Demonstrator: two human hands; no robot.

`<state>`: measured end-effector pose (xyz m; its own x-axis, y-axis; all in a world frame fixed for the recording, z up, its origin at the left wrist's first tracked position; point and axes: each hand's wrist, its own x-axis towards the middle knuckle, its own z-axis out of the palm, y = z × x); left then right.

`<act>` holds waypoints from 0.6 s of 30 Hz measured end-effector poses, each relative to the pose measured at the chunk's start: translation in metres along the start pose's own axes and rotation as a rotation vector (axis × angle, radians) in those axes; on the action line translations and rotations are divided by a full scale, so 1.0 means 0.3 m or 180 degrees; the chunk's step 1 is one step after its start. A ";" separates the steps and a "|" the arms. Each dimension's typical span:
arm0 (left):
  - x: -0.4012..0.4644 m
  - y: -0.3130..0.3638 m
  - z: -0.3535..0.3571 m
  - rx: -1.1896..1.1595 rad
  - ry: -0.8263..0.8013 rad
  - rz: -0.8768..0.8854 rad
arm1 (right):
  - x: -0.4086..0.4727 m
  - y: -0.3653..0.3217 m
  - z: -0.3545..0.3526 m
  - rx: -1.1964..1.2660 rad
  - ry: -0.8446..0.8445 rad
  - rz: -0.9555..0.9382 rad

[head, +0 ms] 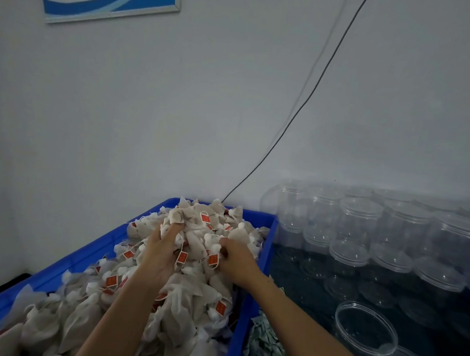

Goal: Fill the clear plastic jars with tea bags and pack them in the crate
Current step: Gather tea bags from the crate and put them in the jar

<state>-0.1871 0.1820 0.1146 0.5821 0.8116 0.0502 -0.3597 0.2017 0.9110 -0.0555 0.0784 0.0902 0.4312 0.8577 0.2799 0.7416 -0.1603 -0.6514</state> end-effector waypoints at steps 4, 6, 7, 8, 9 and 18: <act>-0.009 0.008 0.018 -0.0027 -0.0071 -0.0038 | -0.023 -0.027 -0.090 0.1289 0.0888 0.0320; -0.016 0.016 0.050 -0.0027 -0.0072 0.0032 | -0.038 -0.042 -0.168 0.2094 0.1101 0.0592; -0.020 0.021 0.070 -0.0021 -0.0083 0.0085 | -0.050 -0.048 -0.213 0.2454 0.1142 0.0704; -0.027 0.028 0.092 -0.0020 -0.0110 0.0119 | -0.068 -0.050 -0.261 0.2686 0.1175 0.0775; -0.037 0.037 0.116 -0.0023 -0.0155 0.0132 | -0.090 -0.047 -0.310 0.2734 0.1211 0.0810; -0.170 0.033 0.383 -0.0153 -0.0458 0.0105 | -0.470 0.136 -0.614 0.1778 0.1713 0.0944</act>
<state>-0.1364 0.0795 0.1681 0.6667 0.7319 0.1409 -0.4127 0.2051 0.8875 0.0085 -0.1391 0.1539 0.8608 0.4444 0.2482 0.2554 0.0448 -0.9658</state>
